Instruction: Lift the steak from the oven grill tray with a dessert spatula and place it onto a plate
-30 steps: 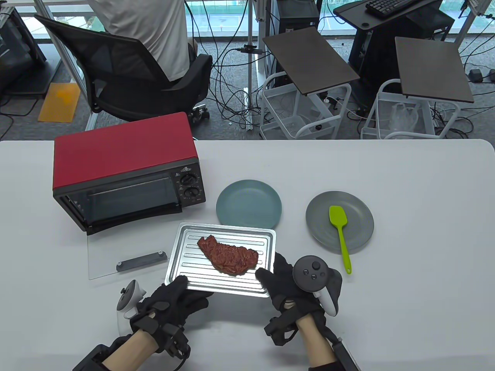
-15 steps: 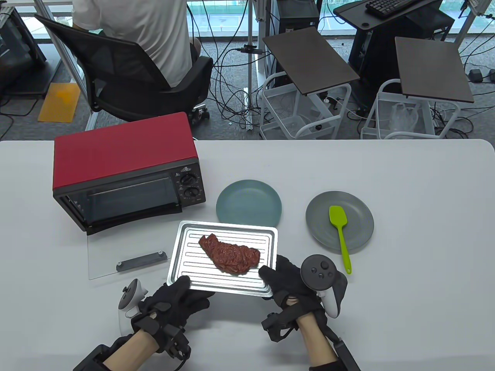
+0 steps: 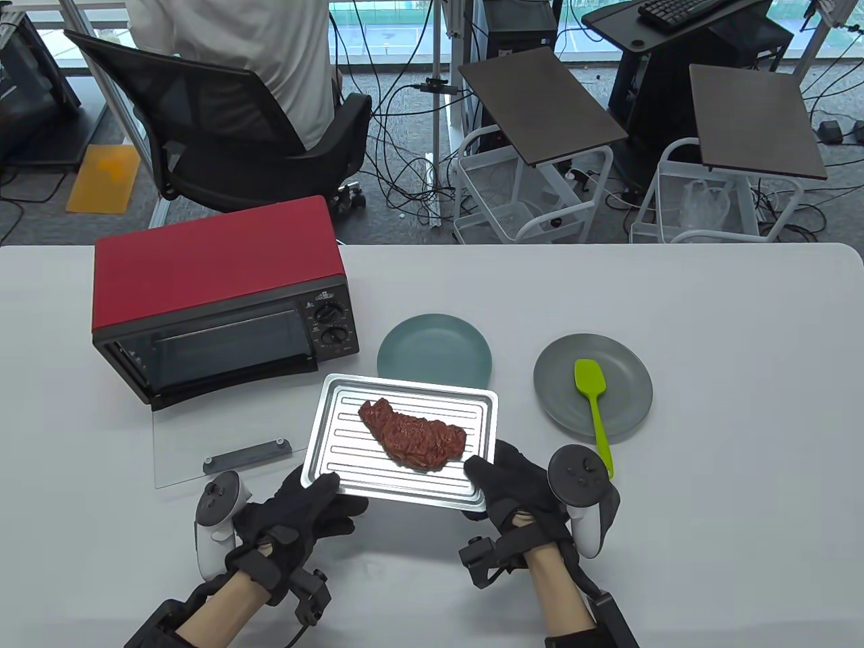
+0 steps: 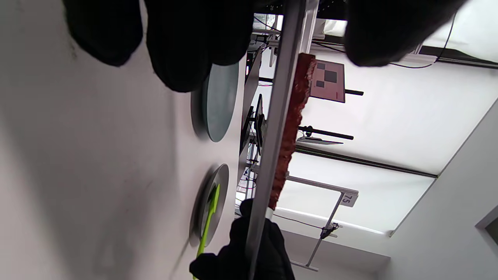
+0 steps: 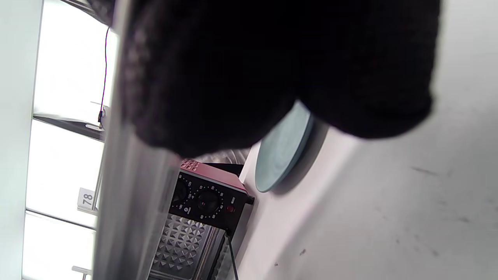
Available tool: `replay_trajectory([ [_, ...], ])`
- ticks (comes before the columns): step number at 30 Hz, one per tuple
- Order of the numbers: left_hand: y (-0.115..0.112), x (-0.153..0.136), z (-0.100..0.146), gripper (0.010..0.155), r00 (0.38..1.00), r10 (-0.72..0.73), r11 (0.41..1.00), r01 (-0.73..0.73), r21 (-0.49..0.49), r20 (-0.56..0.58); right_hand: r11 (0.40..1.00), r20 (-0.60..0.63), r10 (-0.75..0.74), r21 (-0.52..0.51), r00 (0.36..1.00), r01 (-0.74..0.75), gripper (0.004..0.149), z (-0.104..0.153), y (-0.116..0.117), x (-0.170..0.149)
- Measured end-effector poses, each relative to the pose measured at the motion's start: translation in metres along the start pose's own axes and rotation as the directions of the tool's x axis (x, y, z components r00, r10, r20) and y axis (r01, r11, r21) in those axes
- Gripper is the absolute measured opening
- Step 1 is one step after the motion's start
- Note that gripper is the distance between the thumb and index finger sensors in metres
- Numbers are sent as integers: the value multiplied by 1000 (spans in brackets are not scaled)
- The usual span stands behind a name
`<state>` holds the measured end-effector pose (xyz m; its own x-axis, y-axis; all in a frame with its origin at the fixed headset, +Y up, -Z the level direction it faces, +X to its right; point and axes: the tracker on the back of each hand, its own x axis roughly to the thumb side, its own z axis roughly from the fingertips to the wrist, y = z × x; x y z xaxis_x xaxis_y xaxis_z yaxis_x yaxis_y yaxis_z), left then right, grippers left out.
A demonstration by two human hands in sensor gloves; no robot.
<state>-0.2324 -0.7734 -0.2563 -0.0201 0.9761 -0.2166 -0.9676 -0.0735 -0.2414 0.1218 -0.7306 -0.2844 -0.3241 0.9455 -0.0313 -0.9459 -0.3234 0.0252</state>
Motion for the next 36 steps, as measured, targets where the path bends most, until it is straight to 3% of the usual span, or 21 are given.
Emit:
replay_trajectory([
  [4,10,12,1,98,987,-158,987,157,41,27,1000,6,-4,-11,1000,4,43,0,-3,0],
  [9,23,29,4,115,960,-252,966,243,84,122,1000,10,-12,-28,1000,13,41,1,-7,0],
  [13,32,47,11,116,932,-322,944,303,129,169,999,10,-38,-33,999,39,41,1,-10,0],
  [18,38,64,17,118,850,-499,864,472,177,168,998,13,-47,-37,999,47,40,1,-12,-1],
  [21,35,79,19,118,758,-631,774,601,198,165,998,12,-45,-42,999,45,40,2,-13,-1],
  [28,18,110,30,116,426,-896,444,867,227,125,997,0,-56,-58,998,56,40,1,-18,-2],
  [36,2,107,41,116,197,-978,206,948,241,63,998,-15,-42,-56,999,41,39,1,-18,-4],
])
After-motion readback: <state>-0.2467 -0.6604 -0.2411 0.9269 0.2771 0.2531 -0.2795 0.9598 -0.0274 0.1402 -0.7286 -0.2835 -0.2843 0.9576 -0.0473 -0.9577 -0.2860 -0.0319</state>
